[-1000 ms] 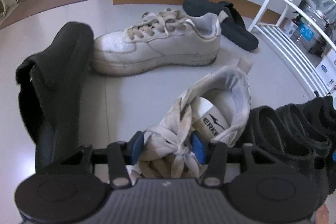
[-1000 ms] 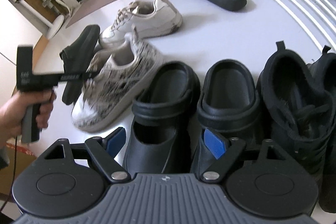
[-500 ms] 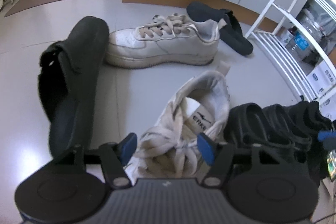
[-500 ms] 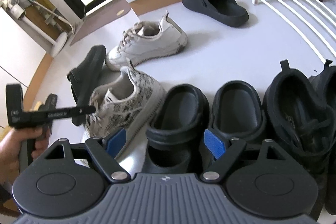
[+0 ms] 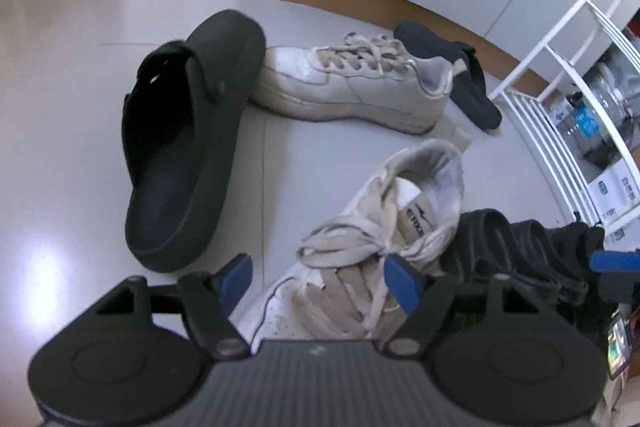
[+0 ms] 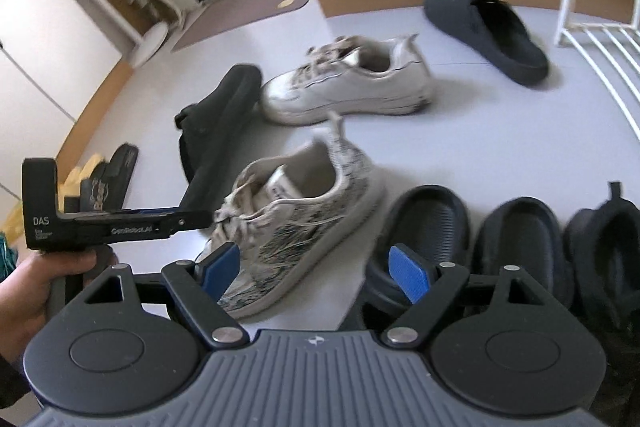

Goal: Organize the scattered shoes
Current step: 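Close the left tool on the printed sneaker's laces and lift it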

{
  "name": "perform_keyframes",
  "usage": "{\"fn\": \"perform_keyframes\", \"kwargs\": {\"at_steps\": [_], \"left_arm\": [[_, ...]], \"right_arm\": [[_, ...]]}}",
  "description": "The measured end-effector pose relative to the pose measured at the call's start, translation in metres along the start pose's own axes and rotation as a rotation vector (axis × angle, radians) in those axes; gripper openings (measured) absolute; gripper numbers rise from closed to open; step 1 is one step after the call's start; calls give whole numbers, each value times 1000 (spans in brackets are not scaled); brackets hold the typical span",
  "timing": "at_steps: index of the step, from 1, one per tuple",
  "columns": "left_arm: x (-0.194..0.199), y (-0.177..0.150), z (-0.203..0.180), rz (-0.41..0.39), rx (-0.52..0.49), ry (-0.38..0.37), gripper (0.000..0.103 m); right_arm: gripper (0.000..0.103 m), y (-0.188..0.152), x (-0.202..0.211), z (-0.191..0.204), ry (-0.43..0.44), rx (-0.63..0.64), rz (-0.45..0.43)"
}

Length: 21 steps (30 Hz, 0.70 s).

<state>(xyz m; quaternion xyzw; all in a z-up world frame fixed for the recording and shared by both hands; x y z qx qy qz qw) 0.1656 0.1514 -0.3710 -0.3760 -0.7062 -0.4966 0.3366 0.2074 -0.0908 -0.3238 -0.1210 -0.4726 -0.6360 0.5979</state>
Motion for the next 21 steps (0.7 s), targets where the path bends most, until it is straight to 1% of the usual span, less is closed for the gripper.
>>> {"fn": "perform_keyframes", "kwargs": {"at_steps": [4,7,12,16,17,21], "left_arm": [[-4,0,6,2,3,2,75],[-6,2,8,9,-12,-1,77],[-13,2,7,36,-58,12,78],[-21,6,2,38,-54,-22,79],[-22,7,1,37,-50,-27,80],[-30,11,-5,40,-45,-46,81]], "right_arm": [[86,-1,-17,16,18,-25,16],[86,-7,-23,23,52,-59,9],[86,-32,-40,23,65,-82,57],[86,-41,-41,23,70,-70,74],[86,-42,-40,22,72,-67,77],[86,-44,-36,16,71,-71,81]]}}
Point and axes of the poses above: each gripper's, at about its wrist camera, not at the fingertips, and x roughly against the way its jaws point, z to its left, y to its top, the point moved 9 cm from there along -x, roughly the way its jaws point
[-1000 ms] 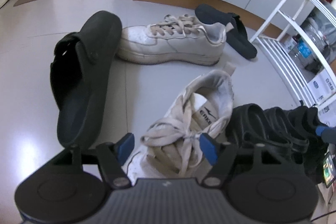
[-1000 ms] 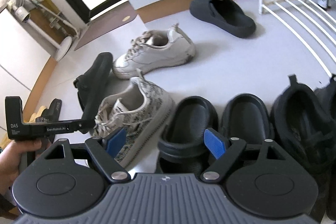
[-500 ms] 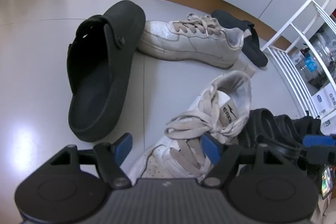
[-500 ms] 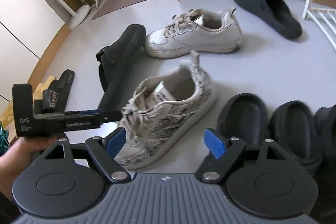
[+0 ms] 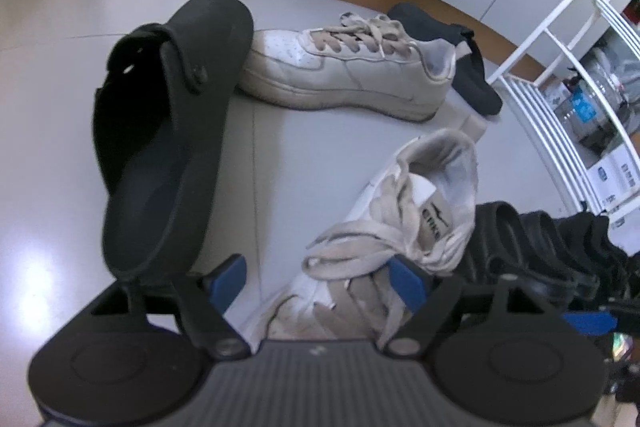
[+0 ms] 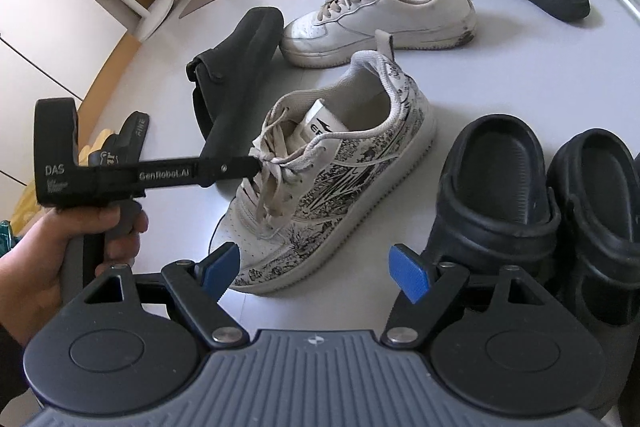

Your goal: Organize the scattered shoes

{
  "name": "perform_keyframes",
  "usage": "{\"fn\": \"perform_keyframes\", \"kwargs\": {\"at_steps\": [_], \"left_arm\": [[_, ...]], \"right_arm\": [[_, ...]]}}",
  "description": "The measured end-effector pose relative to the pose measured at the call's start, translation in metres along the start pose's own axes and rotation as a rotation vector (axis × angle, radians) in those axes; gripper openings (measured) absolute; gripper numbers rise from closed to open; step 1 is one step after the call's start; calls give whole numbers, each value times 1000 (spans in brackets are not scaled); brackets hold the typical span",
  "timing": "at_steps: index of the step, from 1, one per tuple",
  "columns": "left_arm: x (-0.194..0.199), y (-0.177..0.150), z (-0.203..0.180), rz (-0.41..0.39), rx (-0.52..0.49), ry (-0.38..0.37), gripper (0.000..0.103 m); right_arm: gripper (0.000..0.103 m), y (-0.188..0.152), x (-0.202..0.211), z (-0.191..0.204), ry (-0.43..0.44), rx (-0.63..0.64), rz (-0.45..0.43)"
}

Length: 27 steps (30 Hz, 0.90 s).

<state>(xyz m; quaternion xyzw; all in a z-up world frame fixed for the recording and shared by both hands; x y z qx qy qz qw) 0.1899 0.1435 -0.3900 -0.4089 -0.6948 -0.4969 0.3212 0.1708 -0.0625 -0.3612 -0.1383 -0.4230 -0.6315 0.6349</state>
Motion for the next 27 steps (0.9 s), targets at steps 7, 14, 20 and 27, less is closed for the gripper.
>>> {"fn": "perform_keyframes", "kwargs": {"at_steps": [7,14,20,27], "left_arm": [[-16,-5,-6,55,-14,-2,78],[-14,-12,-12,93,-6,-57,62],[-5,-19,-15,127,2,-87,56],[15,-14,-9,85,28,-83,57]], "right_arm": [[86,-7,4,-11,-9,-11,9],[86,-4,0,-13,-17,-6,7],[86,-1,-12,-13,-36,8,10],[86,5,-28,-7,-48,40,7]]}}
Point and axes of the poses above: each gripper's, at about its wrist camera, not at the fingertips, and x roughly against the way its jaws point, z to its left, y to its top, the point moved 9 cm from there along -x, roughly the way its jaws point
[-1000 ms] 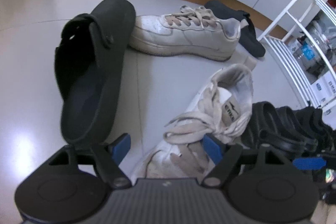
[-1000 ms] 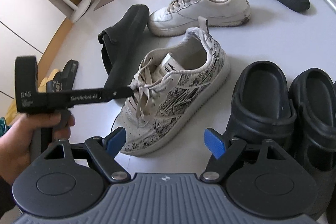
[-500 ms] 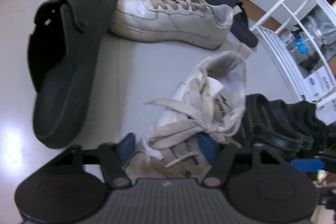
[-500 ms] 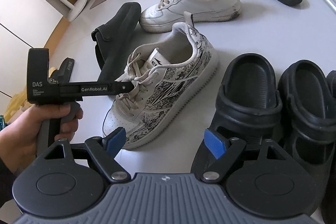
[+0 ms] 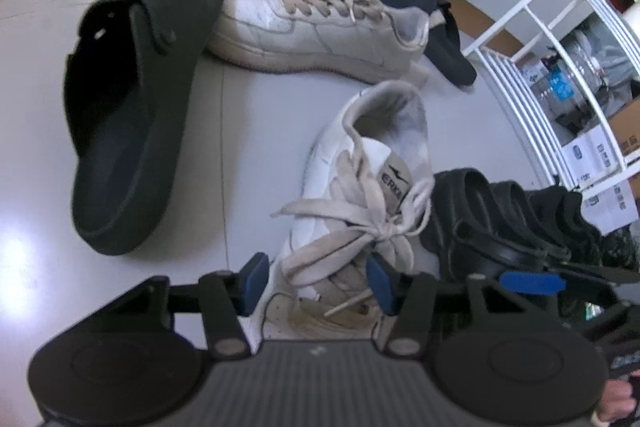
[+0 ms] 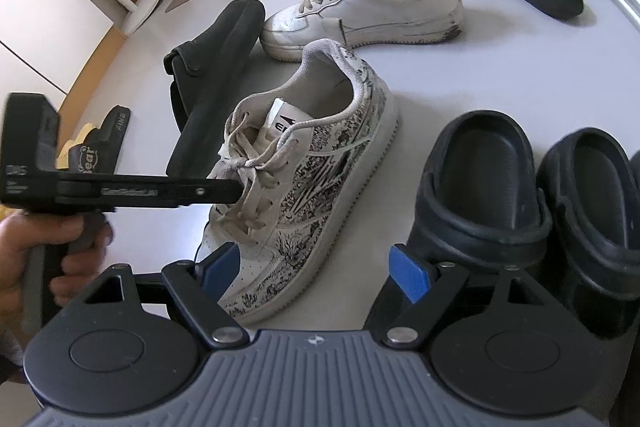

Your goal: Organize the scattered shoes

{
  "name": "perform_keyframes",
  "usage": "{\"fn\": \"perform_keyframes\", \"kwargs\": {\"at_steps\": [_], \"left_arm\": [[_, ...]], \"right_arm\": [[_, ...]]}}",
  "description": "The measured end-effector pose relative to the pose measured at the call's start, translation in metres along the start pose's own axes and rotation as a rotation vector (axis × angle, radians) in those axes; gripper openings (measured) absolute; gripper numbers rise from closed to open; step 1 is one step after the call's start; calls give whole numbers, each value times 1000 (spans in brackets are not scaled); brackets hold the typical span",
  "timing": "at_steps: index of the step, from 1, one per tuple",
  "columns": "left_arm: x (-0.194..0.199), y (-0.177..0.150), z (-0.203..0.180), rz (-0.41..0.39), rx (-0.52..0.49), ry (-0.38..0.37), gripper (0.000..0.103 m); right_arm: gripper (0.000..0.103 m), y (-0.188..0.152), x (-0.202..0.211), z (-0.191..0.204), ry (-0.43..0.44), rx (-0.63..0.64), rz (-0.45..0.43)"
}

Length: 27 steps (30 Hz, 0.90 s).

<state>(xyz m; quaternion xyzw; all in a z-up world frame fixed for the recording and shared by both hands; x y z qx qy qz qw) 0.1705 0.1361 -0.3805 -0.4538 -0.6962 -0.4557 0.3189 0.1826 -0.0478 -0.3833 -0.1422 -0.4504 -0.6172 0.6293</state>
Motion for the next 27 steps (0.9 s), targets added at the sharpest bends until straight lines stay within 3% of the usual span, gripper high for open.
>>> {"fn": "perform_keyframes", "kwargs": {"at_steps": [8,14,21,23,27], "left_arm": [[17,7,17,-48,30,28,60],[26,11,27,-74,49,51,66],[33,15,43,-102,101,97,68],[33,14,47,-99,114,103,68],[33,13,52,-102,153,102,68]], "right_arm": [[86,17,-25,13,-5,25,-3],[96,34,-48,23,-9,-54,0],[97,38,-78,34,-62,-166,-1],[103,38,-83,40,-86,-170,-12],[103,39,-95,40,-205,-143,-18]]}}
Point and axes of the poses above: each gripper's, at about its wrist camera, not at the fingertips, and x roughly against the way its jaws point, z to its left, y to its top, the point moved 9 cm from there along -x, roughly the way its jaws point
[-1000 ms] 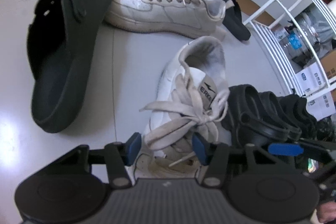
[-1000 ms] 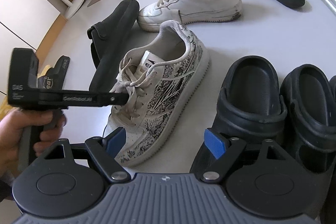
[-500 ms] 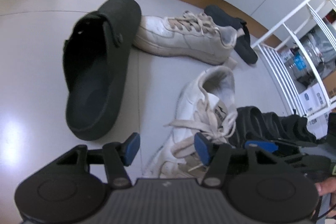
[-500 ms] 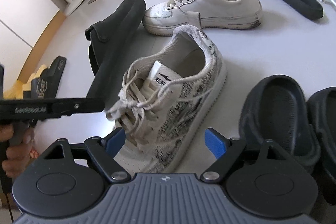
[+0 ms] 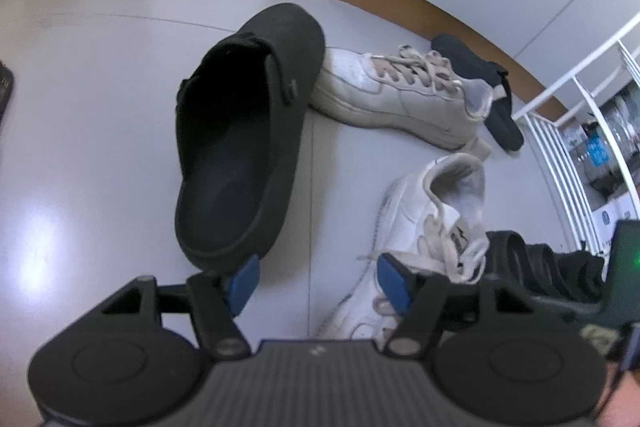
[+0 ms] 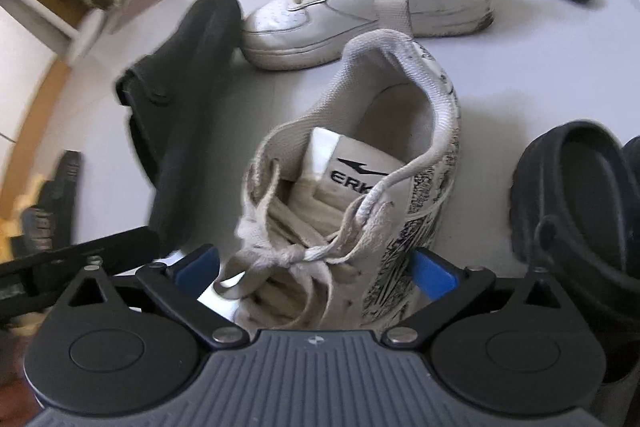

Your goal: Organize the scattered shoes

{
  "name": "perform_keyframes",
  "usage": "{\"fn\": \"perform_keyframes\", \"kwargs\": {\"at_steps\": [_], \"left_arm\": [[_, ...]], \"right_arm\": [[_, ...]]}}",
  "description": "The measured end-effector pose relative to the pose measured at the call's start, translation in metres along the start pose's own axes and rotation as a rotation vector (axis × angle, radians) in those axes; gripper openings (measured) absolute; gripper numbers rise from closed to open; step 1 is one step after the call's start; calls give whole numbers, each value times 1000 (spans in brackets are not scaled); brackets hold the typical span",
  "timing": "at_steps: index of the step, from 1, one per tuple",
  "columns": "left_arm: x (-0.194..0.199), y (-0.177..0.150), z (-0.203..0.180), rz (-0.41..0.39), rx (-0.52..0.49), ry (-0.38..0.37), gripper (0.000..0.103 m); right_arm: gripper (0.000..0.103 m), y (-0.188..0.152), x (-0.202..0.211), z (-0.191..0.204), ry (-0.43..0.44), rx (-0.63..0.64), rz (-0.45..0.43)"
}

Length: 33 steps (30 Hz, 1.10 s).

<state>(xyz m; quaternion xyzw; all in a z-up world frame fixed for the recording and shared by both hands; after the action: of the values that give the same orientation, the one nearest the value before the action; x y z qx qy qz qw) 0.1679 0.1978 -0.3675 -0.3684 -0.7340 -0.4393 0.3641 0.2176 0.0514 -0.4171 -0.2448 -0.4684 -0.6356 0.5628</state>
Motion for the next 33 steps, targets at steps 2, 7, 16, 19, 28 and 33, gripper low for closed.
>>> {"fn": "perform_keyframes", "kwargs": {"at_steps": [2,7,16,19,28,33], "left_arm": [[0,0,1,-5,16,-4,68],[0,-2,4,0,53,-13,68],[-1,-1,2,-2,46,-1,68],[-1,0,5,-5,49,7,68],[-3,-3,12,8,55,25,68],[-2,-4,13,10,59,23,68]], "right_arm": [[101,1,-5,-5,8,-6,8],[89,-4,6,-7,13,66,-12],[81,-16,22,-5,-21,130,-16],[88,-13,19,-3,-24,145,-5],[98,-4,-10,-4,-63,207,-31],[93,-9,-3,-15,-98,139,-25]]}}
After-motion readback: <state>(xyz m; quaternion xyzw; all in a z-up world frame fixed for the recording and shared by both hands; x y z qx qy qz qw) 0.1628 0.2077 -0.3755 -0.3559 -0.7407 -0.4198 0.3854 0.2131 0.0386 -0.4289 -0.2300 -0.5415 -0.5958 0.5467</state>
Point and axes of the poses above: each gripper's, at about its wrist camera, not at the fingertips, and x roughly against the way its jaws point, z to its left, y to its top, the point moved 9 cm from there along -x, roughly the way its jaws point
